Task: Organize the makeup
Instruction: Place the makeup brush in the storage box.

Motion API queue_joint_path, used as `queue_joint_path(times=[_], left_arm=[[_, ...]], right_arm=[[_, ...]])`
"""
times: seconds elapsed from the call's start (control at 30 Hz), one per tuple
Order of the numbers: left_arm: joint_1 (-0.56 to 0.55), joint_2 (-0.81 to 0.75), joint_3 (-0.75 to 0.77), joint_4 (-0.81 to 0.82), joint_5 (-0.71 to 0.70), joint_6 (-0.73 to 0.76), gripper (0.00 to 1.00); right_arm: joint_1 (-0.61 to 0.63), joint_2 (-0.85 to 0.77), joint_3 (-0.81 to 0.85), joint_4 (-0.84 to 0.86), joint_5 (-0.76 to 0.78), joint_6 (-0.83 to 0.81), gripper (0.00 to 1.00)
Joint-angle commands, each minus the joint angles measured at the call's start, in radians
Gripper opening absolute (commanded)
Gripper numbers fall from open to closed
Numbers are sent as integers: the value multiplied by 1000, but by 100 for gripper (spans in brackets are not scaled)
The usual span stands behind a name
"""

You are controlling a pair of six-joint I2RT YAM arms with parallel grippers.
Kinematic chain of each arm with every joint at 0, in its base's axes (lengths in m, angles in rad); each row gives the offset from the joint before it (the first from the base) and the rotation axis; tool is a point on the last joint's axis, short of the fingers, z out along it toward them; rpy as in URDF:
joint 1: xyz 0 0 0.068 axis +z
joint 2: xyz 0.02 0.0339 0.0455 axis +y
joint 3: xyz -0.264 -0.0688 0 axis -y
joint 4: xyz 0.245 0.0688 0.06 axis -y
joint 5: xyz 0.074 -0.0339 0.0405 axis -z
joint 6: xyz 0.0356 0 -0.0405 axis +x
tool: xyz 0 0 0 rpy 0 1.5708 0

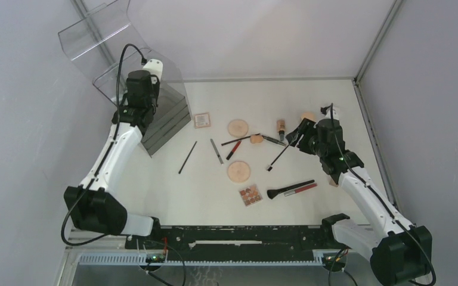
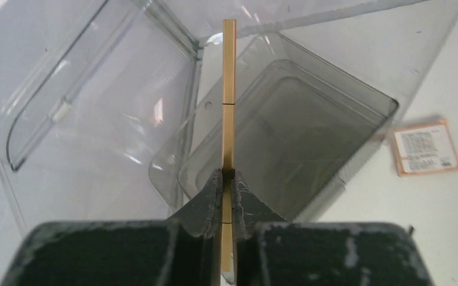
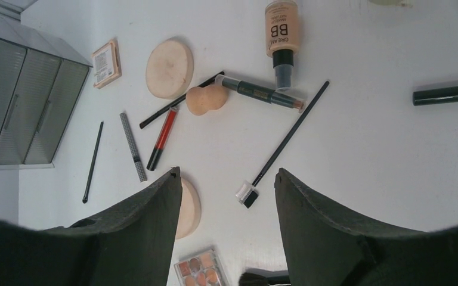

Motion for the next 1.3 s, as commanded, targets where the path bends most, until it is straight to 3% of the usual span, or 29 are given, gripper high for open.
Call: queue_joint_path(times=[0.0, 0.13, 0.17, 0.2, 0.4, 0.5, 0.63, 0.73, 0.83, 1.07, 1.27], left_arm=[[51, 85, 113, 87, 25, 51, 15], [85, 161, 177, 90, -34, 9, 78], [85, 180, 194, 72, -51, 4, 87], [86, 187, 210, 51, -55, -2, 90], [21, 109, 210, -85, -11, -98, 86], [-80, 33, 109, -106, 3, -143, 86], [-107, 7, -49, -147, 157, -262, 84], [-116, 20, -154, -153, 274, -334, 82], [-146, 61, -244, -124, 291, -377, 81], [-180, 209, -285, -103, 285, -477, 78], [-179, 307, -290, -133, 296, -532, 67]], right_arm=[[-8, -40, -4, 7, 9, -22, 66], [-8, -60, -14, 4, 7, -14, 67], [-9, -66, -19, 6, 5, -13, 67], [-10, -72, -25, 9, 3, -14, 67], [-10, -75, -37, 20, 0, -12, 67], [-10, -67, -37, 27, -2, -13, 67], [-9, -59, -41, 30, 0, -10, 67], [-9, -62, -55, 37, 2, -2, 67], [-7, -71, -75, 58, 3, 11, 67], [0, -55, -84, 89, -31, 21, 66], [4, -51, -85, 77, -24, 8, 66]])
